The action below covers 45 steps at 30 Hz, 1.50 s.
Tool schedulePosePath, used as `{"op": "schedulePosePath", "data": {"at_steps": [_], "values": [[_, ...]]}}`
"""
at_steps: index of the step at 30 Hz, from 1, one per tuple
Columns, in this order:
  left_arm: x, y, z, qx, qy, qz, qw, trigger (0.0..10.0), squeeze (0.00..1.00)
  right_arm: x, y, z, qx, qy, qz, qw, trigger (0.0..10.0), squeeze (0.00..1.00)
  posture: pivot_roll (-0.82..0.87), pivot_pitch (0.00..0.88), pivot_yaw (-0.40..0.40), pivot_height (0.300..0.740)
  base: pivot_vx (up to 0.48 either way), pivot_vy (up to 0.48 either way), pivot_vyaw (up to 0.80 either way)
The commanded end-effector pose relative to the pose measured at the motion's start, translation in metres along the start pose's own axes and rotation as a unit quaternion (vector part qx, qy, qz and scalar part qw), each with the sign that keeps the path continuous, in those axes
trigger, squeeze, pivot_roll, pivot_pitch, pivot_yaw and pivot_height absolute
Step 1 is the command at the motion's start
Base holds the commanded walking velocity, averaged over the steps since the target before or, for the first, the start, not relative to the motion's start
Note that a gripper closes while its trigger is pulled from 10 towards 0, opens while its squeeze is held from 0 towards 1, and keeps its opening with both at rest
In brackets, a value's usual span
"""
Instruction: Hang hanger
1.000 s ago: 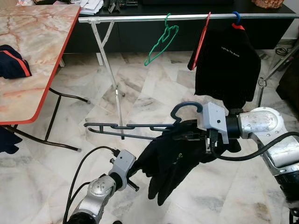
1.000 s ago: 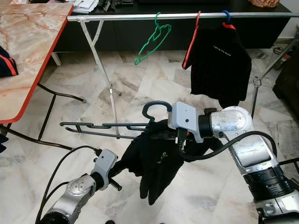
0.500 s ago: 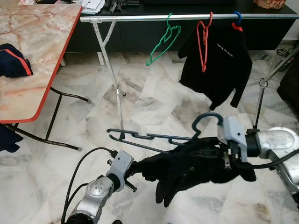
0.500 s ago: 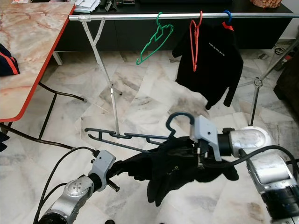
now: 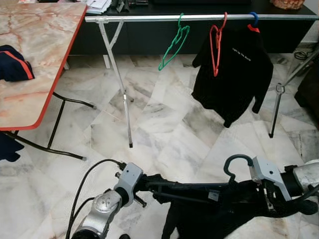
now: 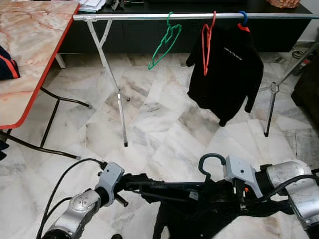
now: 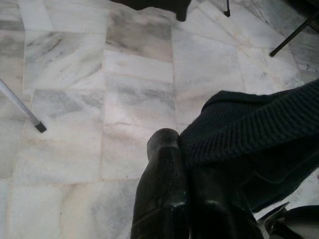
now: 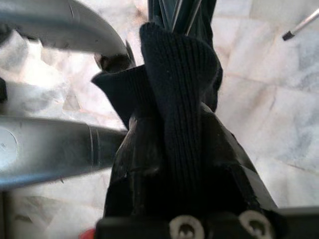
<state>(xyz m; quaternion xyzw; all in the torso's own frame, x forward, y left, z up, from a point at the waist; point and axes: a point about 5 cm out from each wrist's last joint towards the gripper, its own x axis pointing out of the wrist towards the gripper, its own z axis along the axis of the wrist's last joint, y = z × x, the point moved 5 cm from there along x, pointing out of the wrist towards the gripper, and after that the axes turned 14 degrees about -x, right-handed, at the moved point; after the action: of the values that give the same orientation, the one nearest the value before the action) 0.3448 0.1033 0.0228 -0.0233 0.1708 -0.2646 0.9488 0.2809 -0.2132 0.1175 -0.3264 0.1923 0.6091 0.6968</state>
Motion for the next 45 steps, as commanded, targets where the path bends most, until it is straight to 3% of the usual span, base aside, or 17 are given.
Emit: {"op": "schedulePosePath", "data": {"at_steps": [1, 6, 18, 21, 27, 33, 35, 39, 45], "values": [[-0.006, 0.003, -0.012, -0.002, 0.018, 0.006, 1.0, 0.0, 0.0, -0.008, 0.0, -0.011, -0.004, 0.038, -0.005, 0.999, 0.0, 0.0, -0.11, 0.29, -0.056, 0.74, 0.0, 0.0, 0.0], [-0.007, 0.004, -0.013, -0.001, 0.02, 0.004, 1.0, 0.0, 0.0, -0.008, -0.014, -0.024, -0.041, 0.096, -0.041, 0.994, 0.0, 0.0, -0.11, 0.291, -0.054, 0.74, 0.0, 0.0, 0.0], [-0.007, -0.001, -0.016, 0.0, 0.032, -0.013, 0.999, 0.0, 0.0, -0.005, -0.048, -0.024, -0.125, 0.168, -0.12, 0.97, 0.0, 0.0, -0.11, 0.293, -0.052, 0.74, 0.0, 0.0, 0.0], [-0.008, -0.001, -0.014, 0.002, 0.029, -0.019, 0.999, 0.0, 0.0, 0.001, -0.045, -0.024, -0.138, 0.175, -0.108, 0.969, 0.0, 0.0, -0.11, 0.293, -0.052, 0.74, 0.0, 0.0, 0.0], [-0.011, 0.0, 0.011, 0.003, 0.0, -0.047, 0.999, 0.0, 0.0, 0.017, -0.045, -0.026, -0.163, 0.193, -0.112, 0.961, 0.0, 0.0, -0.1, 0.292, -0.05, 0.74, 0.0, 0.0, 0.0], [-0.025, -0.016, 0.011, 0.025, 0.047, -0.136, 0.989, 0.0, 0.0, 0.03, -0.051, -0.022, -0.169, 0.19, -0.131, 0.958, 0.0, 0.0, -0.09, 0.292, -0.041, 0.74, 0.0, 0.0, 0.0], [-0.025, -0.016, 0.011, 0.025, 0.047, -0.136, 0.989, 0.0, 0.0, 0.03, -0.051, -0.022, -0.169, 0.19, -0.131, 0.958, 0.0, 0.0, -0.09, 0.292, -0.041, 0.74, 0.0, 0.0, 0.0], [-0.043, -0.031, 0.018, 0.036, 0.084, -0.207, 0.974, 0.0, 0.0, 0.041, -0.059, -0.025, -0.162, 0.204, -0.168, 0.951, 0.0, 0.0, -0.08, 0.293, -0.038, 0.74, 0.0, 0.0, 0.0], [-0.036, -0.032, 0.044, 0.034, 0.046, -0.201, 0.978, 0.0, 0.0, 0.054, -0.051, -0.026, -0.157, 0.201, -0.152, 0.955, 0.0, 0.0, -0.07, 0.292, -0.033, 0.74, 0.0, 0.0, 0.0]]}}
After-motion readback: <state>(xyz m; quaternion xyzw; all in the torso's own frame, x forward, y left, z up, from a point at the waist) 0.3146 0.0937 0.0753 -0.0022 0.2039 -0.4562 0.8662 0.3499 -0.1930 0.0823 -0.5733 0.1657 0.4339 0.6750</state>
